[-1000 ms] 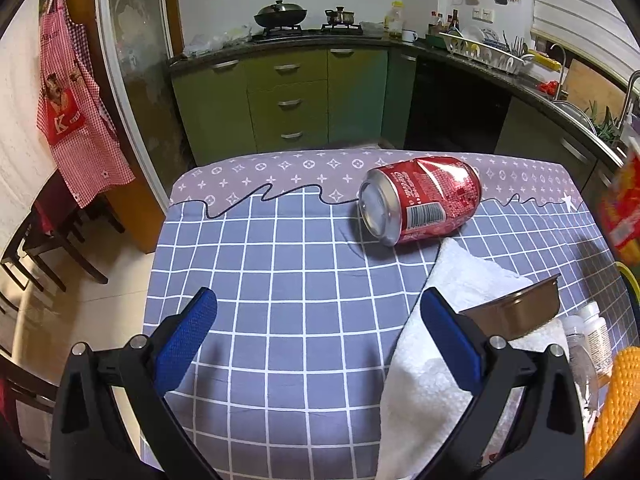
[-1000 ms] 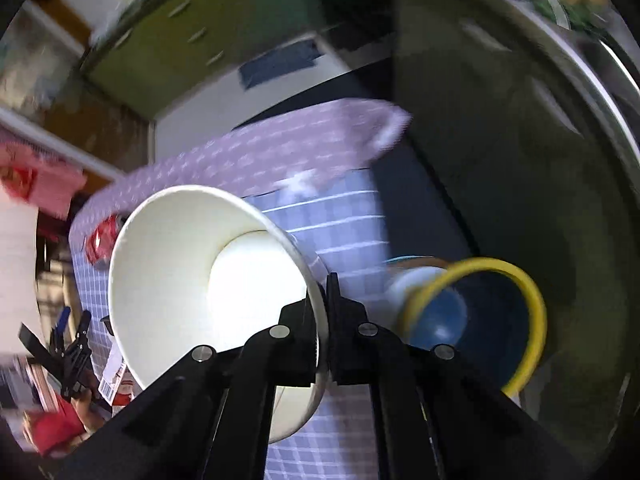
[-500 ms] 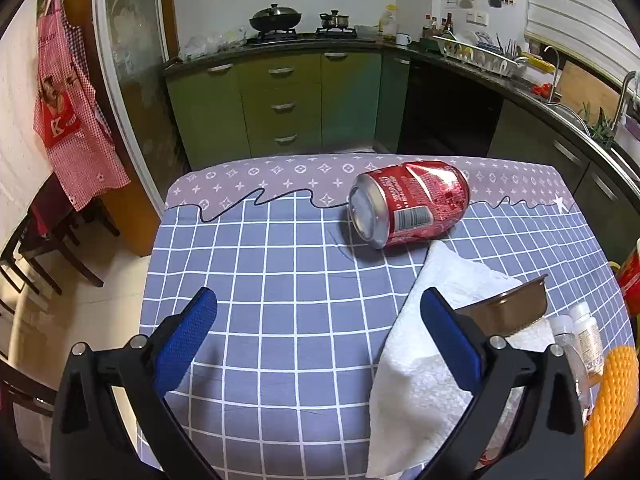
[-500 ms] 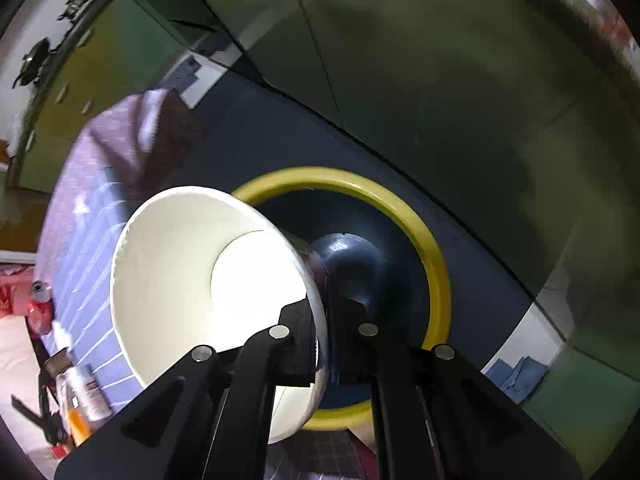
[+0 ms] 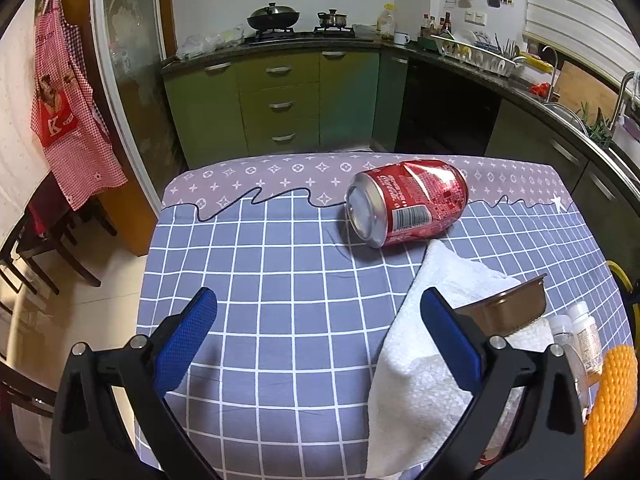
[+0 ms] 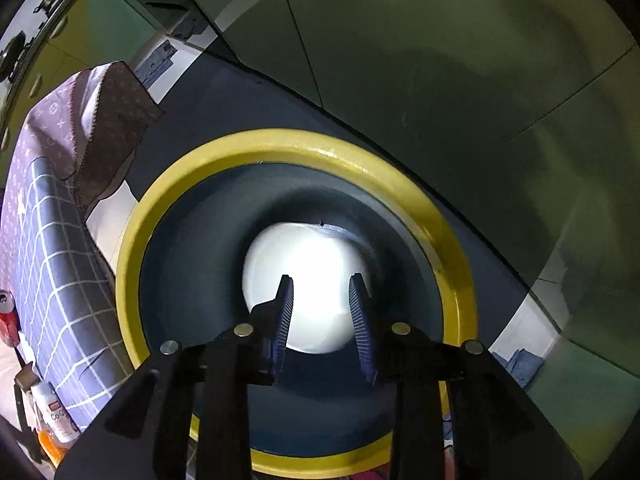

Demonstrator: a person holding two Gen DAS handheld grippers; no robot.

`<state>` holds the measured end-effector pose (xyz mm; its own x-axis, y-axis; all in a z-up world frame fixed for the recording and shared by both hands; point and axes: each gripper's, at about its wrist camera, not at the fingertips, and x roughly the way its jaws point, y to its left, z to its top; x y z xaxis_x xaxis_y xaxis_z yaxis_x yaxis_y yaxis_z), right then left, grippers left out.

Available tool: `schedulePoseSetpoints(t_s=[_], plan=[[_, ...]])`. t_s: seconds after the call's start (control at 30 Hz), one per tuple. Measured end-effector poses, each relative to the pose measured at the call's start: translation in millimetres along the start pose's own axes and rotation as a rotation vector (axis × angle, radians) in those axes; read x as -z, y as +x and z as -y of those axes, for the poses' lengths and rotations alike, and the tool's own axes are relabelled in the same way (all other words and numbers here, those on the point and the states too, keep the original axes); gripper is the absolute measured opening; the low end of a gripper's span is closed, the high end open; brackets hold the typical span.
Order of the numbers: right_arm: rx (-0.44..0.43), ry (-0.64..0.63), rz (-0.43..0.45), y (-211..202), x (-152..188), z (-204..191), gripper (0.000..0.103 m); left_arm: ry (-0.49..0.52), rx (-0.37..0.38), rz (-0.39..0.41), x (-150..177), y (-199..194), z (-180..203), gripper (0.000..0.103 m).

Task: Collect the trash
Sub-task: 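Carry the noodle bowl over the yellow-rimmed bin and open the right gripper, then grasp the red Coke can with the left gripper and lift it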

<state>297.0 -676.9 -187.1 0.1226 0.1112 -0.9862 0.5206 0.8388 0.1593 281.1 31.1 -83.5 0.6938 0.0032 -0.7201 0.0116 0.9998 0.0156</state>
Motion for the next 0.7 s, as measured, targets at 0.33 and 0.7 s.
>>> schedulePoseSetpoints(t_s=[0.33, 0.7], plan=[[-0.046, -0.062, 0.02, -23, 15, -28, 0.029, 0.107, 0.16, -0.026, -19, -1, 16, 0.097], [-0.13, -0.116, 0.082, -67, 39, -39, 0.036, 0.743, 0.145, -0.071, -85, 73, 84, 0.097]])
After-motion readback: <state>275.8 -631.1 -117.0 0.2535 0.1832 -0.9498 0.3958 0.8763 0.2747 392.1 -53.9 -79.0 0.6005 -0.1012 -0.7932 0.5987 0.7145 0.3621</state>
